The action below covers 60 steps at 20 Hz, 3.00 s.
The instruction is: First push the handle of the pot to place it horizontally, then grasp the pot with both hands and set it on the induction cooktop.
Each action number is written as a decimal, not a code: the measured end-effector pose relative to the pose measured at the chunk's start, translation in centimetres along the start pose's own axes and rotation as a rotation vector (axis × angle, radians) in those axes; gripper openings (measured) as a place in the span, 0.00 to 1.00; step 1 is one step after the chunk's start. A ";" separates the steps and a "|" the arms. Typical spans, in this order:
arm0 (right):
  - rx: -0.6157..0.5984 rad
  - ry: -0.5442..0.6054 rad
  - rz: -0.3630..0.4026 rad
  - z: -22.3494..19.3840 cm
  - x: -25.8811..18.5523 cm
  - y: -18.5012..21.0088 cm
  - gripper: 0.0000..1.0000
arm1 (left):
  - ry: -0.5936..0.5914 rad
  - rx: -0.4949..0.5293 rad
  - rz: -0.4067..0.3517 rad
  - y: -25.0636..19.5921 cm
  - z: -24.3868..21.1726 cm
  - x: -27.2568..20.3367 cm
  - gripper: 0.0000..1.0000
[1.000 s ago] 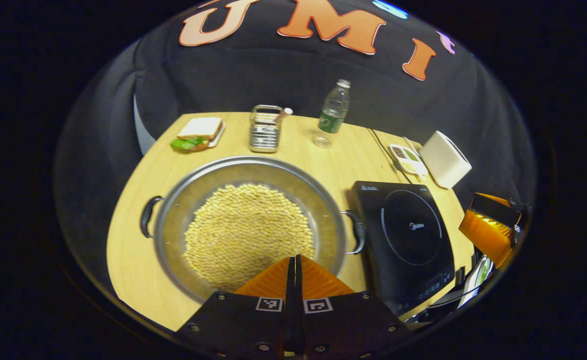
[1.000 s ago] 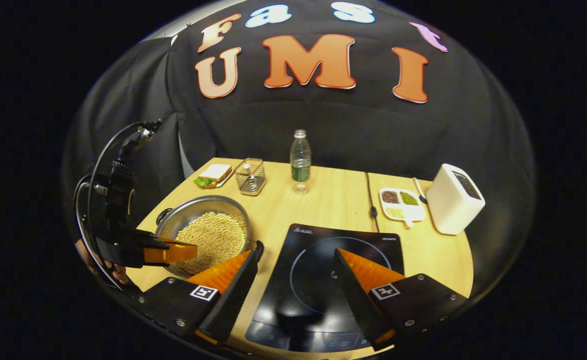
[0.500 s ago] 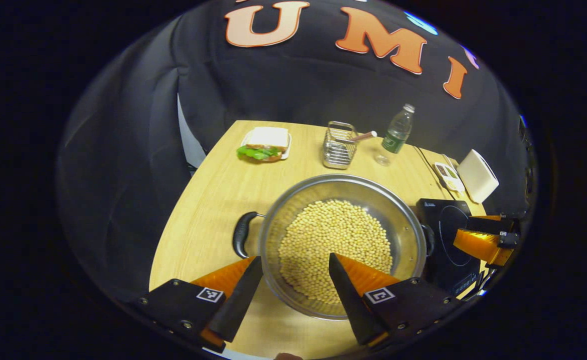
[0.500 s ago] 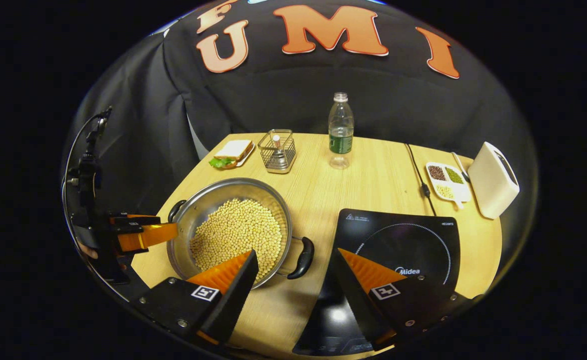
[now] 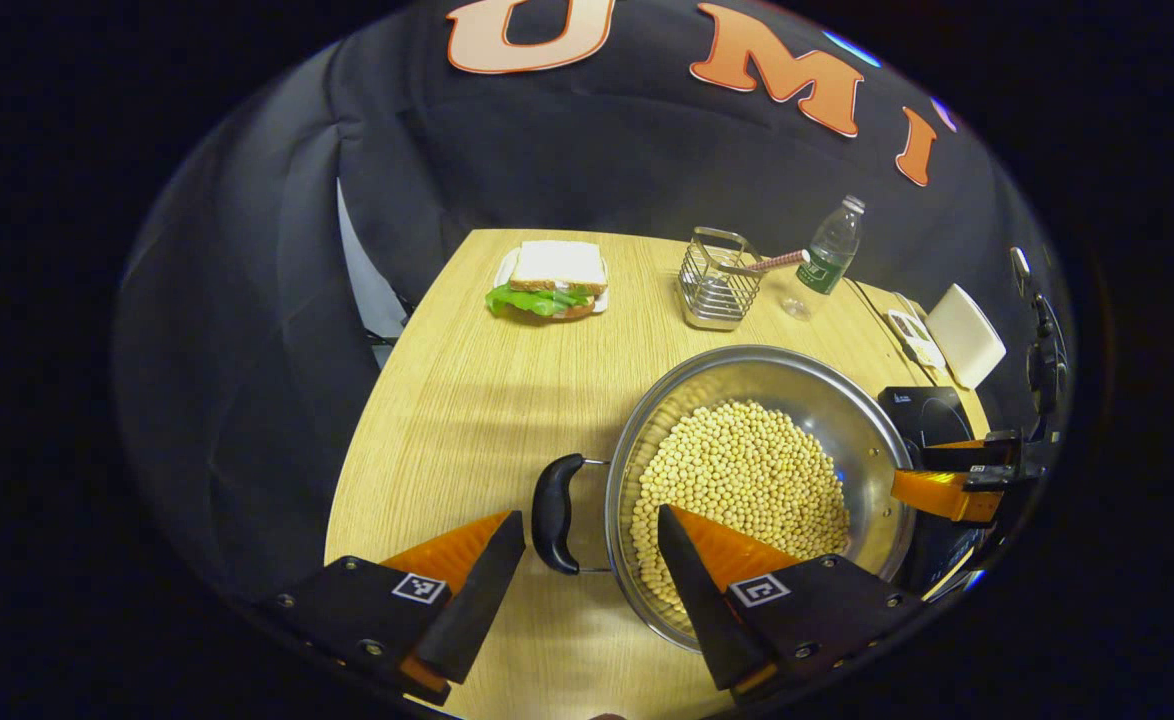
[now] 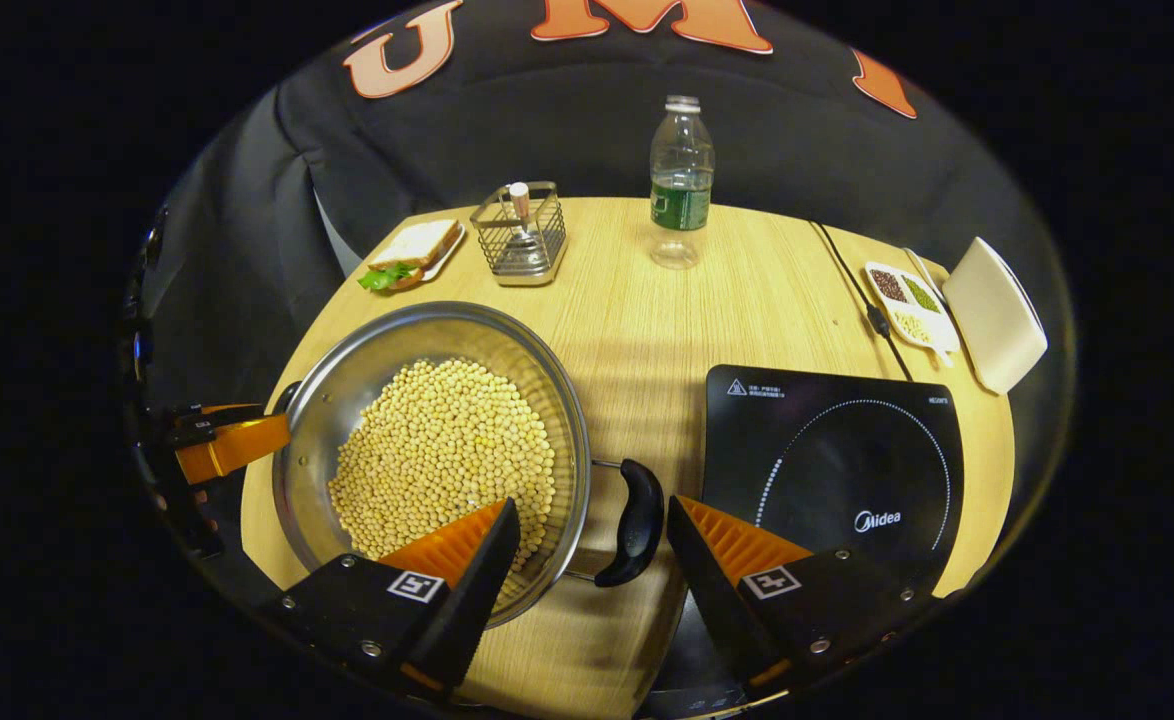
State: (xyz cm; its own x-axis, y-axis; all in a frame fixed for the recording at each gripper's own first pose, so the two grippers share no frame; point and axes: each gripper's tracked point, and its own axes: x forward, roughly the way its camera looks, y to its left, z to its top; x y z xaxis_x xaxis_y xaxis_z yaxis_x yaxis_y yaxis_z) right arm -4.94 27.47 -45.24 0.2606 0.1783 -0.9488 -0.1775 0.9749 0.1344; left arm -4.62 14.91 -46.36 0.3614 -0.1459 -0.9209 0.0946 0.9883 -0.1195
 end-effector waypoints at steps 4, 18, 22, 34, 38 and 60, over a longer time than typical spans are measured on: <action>0.005 0.043 -0.037 -0.8 1.6 0.0 0.92 | 0.033 0.032 -0.024 0.7 -1.0 2.2 0.88; 0.082 0.086 -0.064 -1.8 4.2 -0.4 0.76 | 0.060 0.016 -0.089 -0.2 -2.8 6.2 0.77; 0.158 0.101 -0.019 -2.1 4.4 -0.3 0.74 | 0.046 -0.008 -0.098 -0.2 -3.1 6.2 0.71; 0.222 0.093 0.002 -0.5 3.9 0.3 0.55 | 0.005 -0.067 -0.046 0.0 -2.7 3.5 0.60; 0.231 0.043 0.012 -0.2 3.4 -0.4 0.55 | -0.050 -0.030 -0.038 -0.7 -1.1 1.0 0.61; 0.250 -0.140 0.029 2.5 -4.0 -11.4 0.55 | -0.208 0.090 -0.017 -21.9 7.0 -6.0 0.59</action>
State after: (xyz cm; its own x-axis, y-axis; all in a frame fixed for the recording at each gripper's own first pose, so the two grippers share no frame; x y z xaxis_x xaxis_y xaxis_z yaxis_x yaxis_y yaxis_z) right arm -1.55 15.94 -42.27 0.3907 0.2066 -0.8970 0.0484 0.9685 0.2441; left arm -2.38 -6.17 -35.67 0.5419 -0.1774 -0.8215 0.1812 0.9791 -0.0919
